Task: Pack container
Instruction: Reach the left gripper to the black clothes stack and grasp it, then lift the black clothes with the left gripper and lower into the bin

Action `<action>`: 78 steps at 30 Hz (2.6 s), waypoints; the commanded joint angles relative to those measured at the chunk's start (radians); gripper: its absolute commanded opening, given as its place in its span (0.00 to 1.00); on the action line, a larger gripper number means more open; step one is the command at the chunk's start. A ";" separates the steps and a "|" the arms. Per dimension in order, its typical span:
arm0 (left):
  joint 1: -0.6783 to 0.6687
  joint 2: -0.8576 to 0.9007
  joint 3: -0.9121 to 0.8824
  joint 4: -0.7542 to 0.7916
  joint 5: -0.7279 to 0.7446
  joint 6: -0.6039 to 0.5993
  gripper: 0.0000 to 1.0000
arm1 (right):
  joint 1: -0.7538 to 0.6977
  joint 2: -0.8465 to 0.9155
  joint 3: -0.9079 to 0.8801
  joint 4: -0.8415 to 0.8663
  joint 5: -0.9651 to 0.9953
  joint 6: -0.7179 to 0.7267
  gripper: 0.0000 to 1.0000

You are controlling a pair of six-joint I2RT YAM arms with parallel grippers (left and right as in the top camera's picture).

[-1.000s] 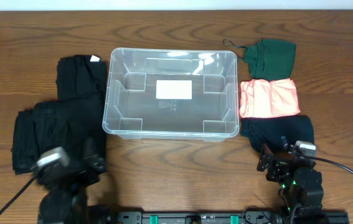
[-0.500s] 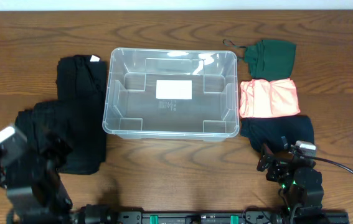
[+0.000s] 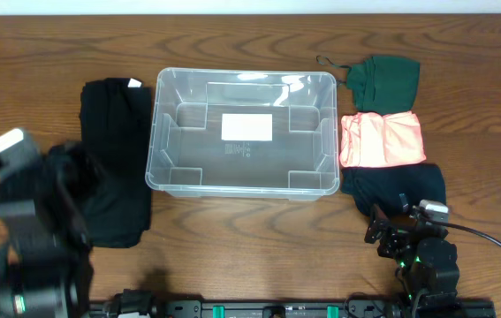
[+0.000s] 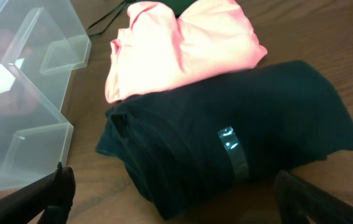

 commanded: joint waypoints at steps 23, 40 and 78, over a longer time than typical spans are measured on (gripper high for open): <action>0.828 0.909 0.289 -0.299 0.645 0.113 1.00 | -0.013 -0.006 0.000 -0.015 0.000 0.007 0.99; 1.036 0.942 -0.024 -0.204 0.922 0.218 0.98 | -0.013 -0.006 0.000 -0.015 0.000 0.007 0.99; 0.935 0.566 -0.251 0.071 0.998 0.008 0.06 | -0.013 -0.006 0.000 -0.015 0.000 0.007 0.99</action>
